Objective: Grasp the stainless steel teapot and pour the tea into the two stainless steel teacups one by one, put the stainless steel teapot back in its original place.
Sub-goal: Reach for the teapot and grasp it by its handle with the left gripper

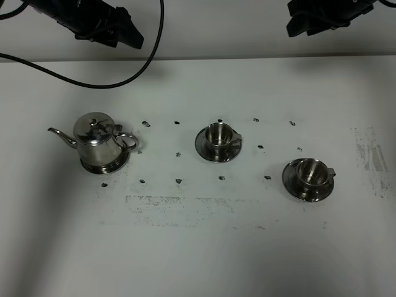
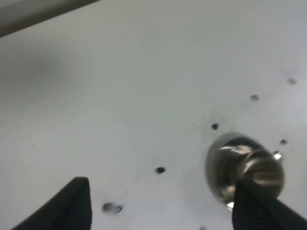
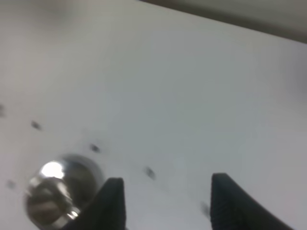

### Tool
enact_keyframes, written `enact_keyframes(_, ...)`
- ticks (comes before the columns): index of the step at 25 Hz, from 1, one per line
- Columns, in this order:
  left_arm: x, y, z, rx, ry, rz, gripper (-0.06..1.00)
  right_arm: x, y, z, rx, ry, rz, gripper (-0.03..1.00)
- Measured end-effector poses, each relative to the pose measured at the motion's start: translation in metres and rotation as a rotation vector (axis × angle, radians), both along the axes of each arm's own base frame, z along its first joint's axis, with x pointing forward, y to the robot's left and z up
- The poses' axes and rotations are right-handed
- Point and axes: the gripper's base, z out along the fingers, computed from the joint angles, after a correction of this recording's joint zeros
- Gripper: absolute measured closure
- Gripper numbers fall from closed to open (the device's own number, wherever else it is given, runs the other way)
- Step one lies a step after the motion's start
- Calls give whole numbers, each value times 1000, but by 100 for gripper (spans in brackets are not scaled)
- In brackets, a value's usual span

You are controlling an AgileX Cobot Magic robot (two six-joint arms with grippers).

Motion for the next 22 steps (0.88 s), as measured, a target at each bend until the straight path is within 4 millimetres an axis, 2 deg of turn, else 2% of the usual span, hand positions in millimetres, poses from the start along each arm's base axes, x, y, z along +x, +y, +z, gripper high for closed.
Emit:
enact_keyframes(4, -12, -11, 11, 84, -32, -39, 34, -43, -14, 51, -102, -64, -48, 57)
enact_keyframes(6, -17, -22, 17, 96, -52, -77, 34, -74, -21, 80, -137, -113, -59, 57)
enact_keyframes(10, -25, -49, 17, 183, -87, -150, 34, -132, -35, 121, -180, -214, -100, 57)
enact_keyframes(14, -35, -77, 14, 297, -114, -221, 36, -184, -44, 143, -179, -283, -146, 57)
enact_keyframes(19, -56, -112, 9, 382, -109, -299, 37, -251, -55, 165, -162, -454, -188, 57)
enact_keyframes(22, -76, -119, 4, 422, -140, -321, 38, -290, -60, 170, -140, -547, -206, 57)
